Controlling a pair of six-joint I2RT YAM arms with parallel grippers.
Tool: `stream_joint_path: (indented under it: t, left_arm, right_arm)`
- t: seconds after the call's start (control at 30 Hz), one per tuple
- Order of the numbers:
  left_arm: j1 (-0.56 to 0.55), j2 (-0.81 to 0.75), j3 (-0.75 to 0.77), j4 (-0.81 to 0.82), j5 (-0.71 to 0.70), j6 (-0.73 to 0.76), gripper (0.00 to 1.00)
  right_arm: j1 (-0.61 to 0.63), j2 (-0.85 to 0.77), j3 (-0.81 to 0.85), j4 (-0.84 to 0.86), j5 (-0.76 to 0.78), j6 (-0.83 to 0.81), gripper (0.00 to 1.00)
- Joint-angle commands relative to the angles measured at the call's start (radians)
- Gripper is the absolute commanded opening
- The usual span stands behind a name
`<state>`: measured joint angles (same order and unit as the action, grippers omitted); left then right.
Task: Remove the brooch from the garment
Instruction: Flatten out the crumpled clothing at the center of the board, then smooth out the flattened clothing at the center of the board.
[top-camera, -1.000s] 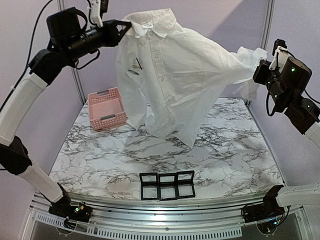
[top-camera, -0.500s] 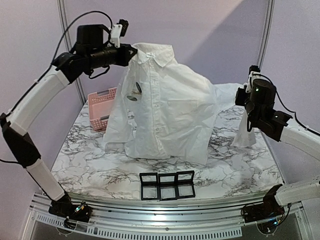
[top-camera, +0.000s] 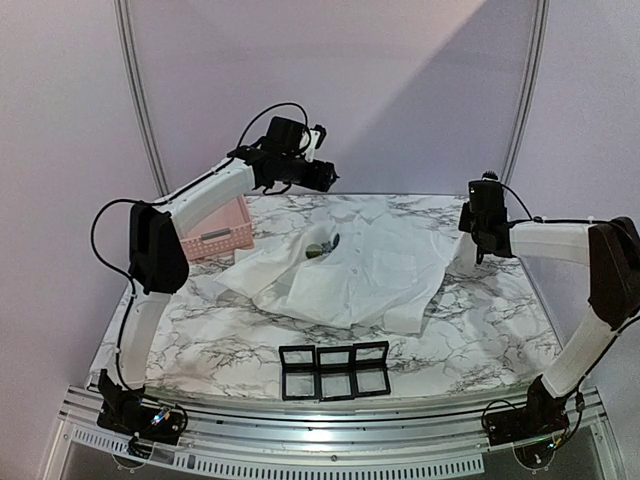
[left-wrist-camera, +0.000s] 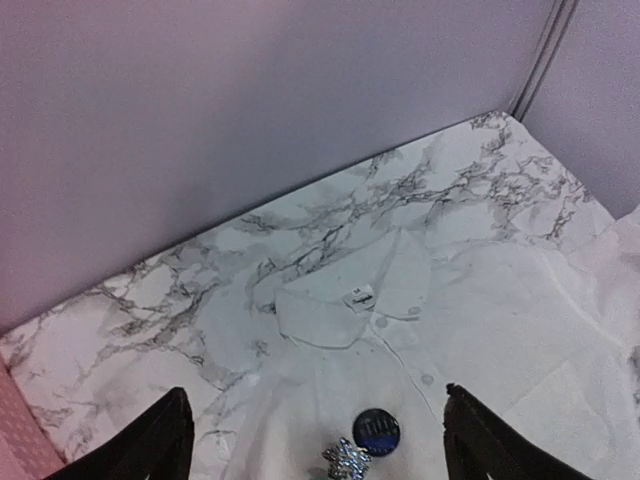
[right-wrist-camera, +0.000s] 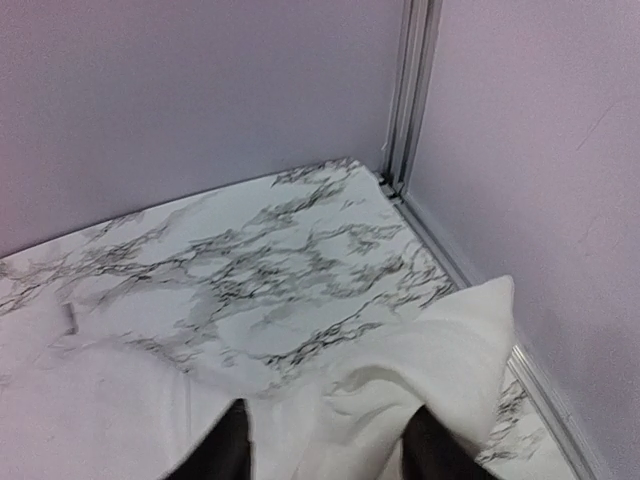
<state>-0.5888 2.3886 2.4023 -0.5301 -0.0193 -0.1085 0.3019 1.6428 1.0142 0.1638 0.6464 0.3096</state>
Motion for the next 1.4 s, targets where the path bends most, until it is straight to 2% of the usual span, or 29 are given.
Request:
stream_joint_path:
  t: [0.0,0.1,0.23,0.37,0.6,0.77,1.03,1.13,1.23,1.37]
  left_arm:
    - [-0.001,-0.180,-0.132,0.050,0.065,-0.038,0.91]
    - [-0.003,-0.349,-0.384,0.123,0.115,-0.078,0.98]
    - [-0.012,-0.558,-0.731,0.223,0.150,-0.144,1.00]
    - [-0.029,-0.710,-1.028,0.289,0.146,-0.244,1.00]
    - [-0.066,-0.827,-1.334,0.408,0.203,-0.402,1.00]
    - [-0.121,-0.845,-1.399,0.401,0.169,-0.376,1.00]
    - [-0.147,-0.806,-1.409,0.383,0.118,-0.365,0.97]
    - [-0.148,-0.789,-1.398,0.380,0.113,-0.360,0.92]
    - [-0.153,-0.767,-1.381,0.378,0.124,-0.357,0.81]
    - [-0.165,-0.732,-1.354,0.371,0.133,-0.348,0.74]
  right_arm:
    - [0.005,-0.017,0.038,-0.081,-0.176,0.027,0.68]
    - [0.005,-0.081,0.039,-0.176,-0.331,0.039,0.86]
    - [0.006,-0.172,0.006,-0.314,-0.528,0.093,0.97]
    - [0.011,-0.298,-0.071,-0.417,-0.634,0.170,0.99]
    - [0.016,-0.449,-0.210,-0.518,-0.845,0.311,0.98]
    - [0.062,-0.478,-0.339,-0.471,-0.944,0.395,0.94]
    - [0.140,-0.449,-0.448,-0.321,-0.996,0.492,0.87]
    - [0.144,-0.420,-0.451,-0.281,-0.997,0.499,0.81]
    - [0.154,-0.378,-0.438,-0.253,-1.002,0.495,0.72]
    - [0.169,-0.315,-0.405,-0.239,-1.009,0.480,0.59]
